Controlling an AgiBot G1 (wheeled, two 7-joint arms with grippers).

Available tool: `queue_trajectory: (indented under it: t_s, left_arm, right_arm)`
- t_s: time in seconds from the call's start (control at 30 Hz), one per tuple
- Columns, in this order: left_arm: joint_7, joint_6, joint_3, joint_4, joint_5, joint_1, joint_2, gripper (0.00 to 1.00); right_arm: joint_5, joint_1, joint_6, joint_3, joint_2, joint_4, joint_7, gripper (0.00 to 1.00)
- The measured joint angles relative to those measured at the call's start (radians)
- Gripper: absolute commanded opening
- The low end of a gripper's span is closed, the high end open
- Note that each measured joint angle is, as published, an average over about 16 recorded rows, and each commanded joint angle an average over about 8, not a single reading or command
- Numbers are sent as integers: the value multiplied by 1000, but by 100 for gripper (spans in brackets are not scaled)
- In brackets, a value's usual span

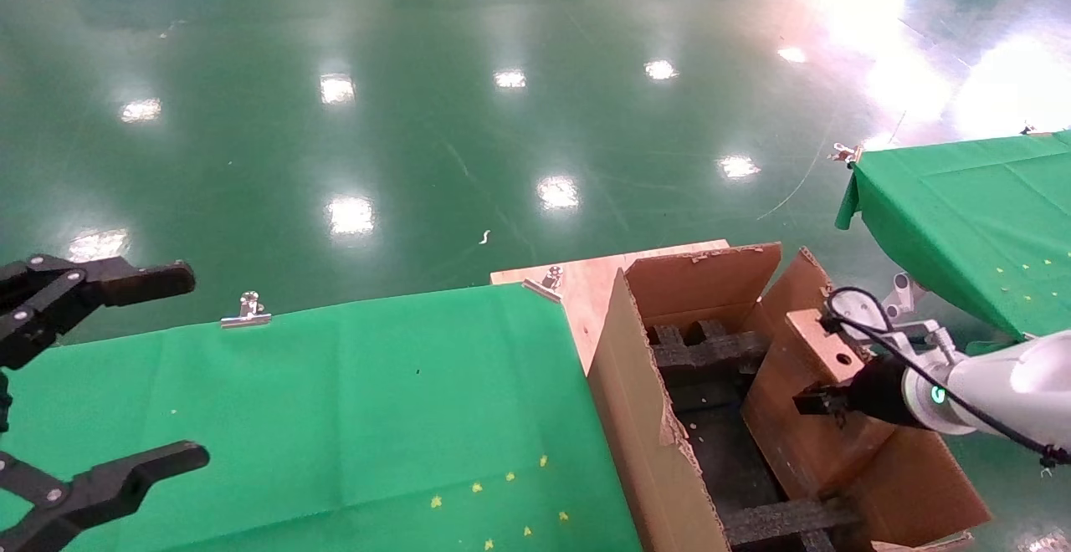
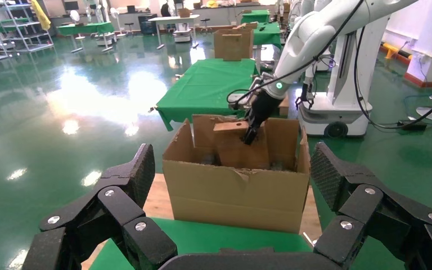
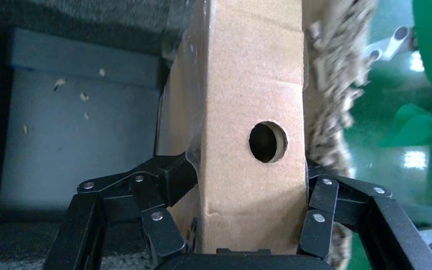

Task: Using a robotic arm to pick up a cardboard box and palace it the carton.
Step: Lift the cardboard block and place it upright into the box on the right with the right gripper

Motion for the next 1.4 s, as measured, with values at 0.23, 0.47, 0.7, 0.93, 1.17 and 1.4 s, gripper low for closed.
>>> queue_trajectory:
  t_s: [0.23, 0.47, 0.7, 0.93, 1.17, 1.4]
  left_arm:
    - [0, 0, 0, 0, 0, 0, 0, 100]
    - [0, 0, 0, 0, 0, 0, 0, 100]
    - [0, 0, 0, 0, 0, 0, 0, 100]
    - [0, 0, 0, 0, 0, 0, 0, 100]
    - [0, 0, 0, 0, 0, 0, 0, 100]
    - [0, 0, 0, 0, -1, 0, 0, 100]
  right_arm:
    - [-26, -45, 18, -11, -23, -13, 52, 0]
    - [-57, -88, 35, -19, -58, -46, 103, 0]
    - [-60, -119, 54, -28, -104, -100, 111, 0]
    - [-20, -139, 76, -43, -155, -176, 64, 0]
    - [42, -150, 96, -55, -194, -243, -5, 18]
    - [83, -156, 108, -60, -209, -272, -43, 100]
